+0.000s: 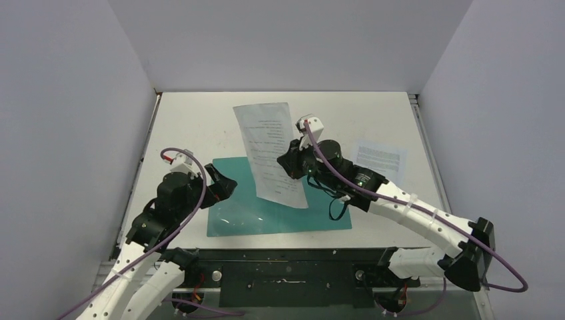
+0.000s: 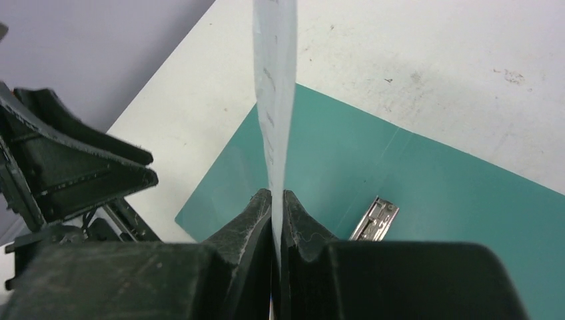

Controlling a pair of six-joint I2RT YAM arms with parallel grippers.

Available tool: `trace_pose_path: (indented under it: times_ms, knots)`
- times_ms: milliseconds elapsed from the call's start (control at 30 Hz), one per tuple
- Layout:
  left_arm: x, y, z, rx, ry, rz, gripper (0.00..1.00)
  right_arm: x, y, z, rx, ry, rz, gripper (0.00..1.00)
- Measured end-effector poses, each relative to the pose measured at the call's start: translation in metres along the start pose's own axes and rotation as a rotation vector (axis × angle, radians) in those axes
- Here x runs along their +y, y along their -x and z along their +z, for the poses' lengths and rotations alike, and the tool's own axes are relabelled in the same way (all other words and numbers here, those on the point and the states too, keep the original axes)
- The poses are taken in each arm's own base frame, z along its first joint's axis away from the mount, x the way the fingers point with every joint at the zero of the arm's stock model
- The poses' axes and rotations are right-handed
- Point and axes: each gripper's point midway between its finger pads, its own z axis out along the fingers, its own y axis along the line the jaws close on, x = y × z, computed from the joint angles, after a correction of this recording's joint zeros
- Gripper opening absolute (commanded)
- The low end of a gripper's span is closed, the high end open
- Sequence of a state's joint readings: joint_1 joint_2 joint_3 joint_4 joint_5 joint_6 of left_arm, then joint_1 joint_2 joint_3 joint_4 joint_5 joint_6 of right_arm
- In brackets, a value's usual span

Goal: Put the files into the folder

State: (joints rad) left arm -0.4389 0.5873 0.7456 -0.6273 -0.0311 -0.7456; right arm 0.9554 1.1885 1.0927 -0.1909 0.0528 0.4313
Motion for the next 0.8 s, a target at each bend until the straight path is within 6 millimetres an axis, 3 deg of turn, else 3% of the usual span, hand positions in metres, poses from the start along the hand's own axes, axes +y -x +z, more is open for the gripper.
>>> trace_pose_path:
  times_ms: [267, 467, 633, 800]
  knots:
    - [0.059, -0.033, 0.027, 0.043, 0.255, -0.151, 0.96, -0.027, -0.023, 0.051, 0.082, -0.001, 0.06, 0.05]
    - [0.095, -0.041, 0.039, 0.022, 0.439, -0.228, 0.97, -0.034, -0.028, 0.07, 0.09, 0.031, 0.081, 0.05]
    - [0.128, -0.061, 0.044, 0.024, 0.56, -0.282, 0.96, -0.037, -0.028, 0.081, 0.08, 0.055, 0.086, 0.05]
    - [0.15, -0.07, 0.047, 0.015, 0.644, -0.329, 0.96, -0.039, -0.03, 0.089, 0.077, 0.074, 0.088, 0.05]
